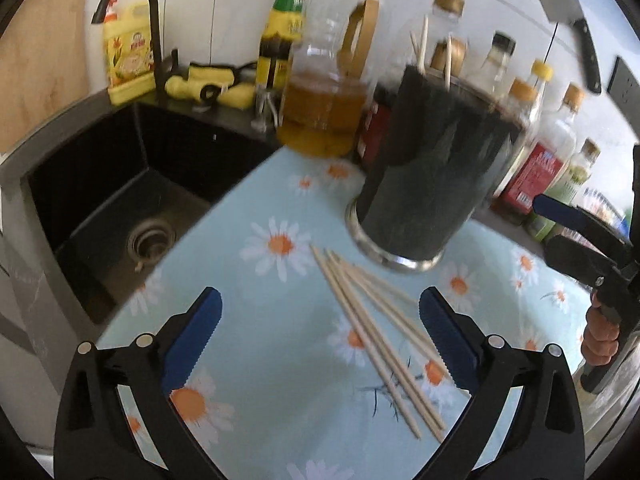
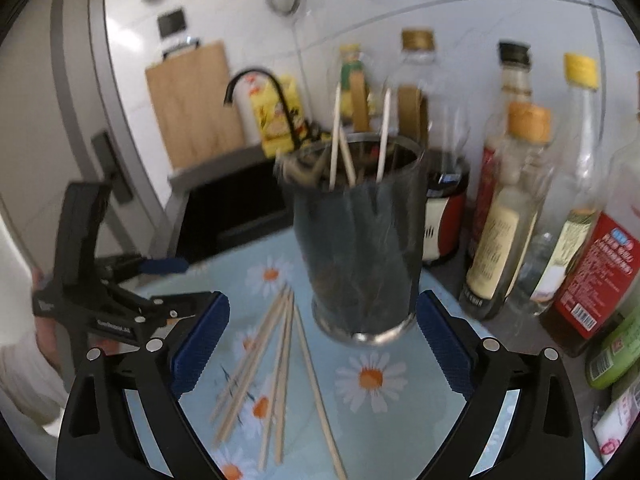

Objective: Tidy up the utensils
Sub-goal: 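Lower both open tools back toward the chopsticks on the tablecloth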

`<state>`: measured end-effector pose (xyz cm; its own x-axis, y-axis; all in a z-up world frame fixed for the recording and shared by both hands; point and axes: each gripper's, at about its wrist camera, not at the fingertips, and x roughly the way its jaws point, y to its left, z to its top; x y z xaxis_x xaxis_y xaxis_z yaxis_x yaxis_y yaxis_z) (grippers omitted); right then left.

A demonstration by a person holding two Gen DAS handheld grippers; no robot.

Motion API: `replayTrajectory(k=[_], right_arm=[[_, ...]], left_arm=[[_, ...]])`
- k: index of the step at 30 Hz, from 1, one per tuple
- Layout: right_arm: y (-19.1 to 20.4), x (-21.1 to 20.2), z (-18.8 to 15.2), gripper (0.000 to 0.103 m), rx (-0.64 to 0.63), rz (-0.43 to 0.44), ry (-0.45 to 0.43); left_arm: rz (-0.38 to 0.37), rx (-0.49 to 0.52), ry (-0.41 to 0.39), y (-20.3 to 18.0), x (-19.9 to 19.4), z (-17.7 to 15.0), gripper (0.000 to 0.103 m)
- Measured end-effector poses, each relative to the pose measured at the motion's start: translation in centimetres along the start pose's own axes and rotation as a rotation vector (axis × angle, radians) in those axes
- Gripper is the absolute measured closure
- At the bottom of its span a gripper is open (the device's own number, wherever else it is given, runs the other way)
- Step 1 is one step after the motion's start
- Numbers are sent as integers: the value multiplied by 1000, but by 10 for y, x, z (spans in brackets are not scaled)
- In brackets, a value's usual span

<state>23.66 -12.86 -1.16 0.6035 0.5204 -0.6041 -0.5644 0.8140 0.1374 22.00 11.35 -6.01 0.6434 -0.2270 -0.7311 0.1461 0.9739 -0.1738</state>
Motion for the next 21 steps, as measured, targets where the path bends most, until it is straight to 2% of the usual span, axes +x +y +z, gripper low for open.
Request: replayTrajectory(k=[10,15,21], right_arm=[[-4,37,-26,13,-20,20,128],[-1,53,-37,13,-53,-12,187],[5,77,-50,13,-107,-76,263]], left_arm=[[76,-9,86,-3,13,-26,6],[130,-15,142,0,24,-30,6],[146,-25,194,0,37,-27,6]])
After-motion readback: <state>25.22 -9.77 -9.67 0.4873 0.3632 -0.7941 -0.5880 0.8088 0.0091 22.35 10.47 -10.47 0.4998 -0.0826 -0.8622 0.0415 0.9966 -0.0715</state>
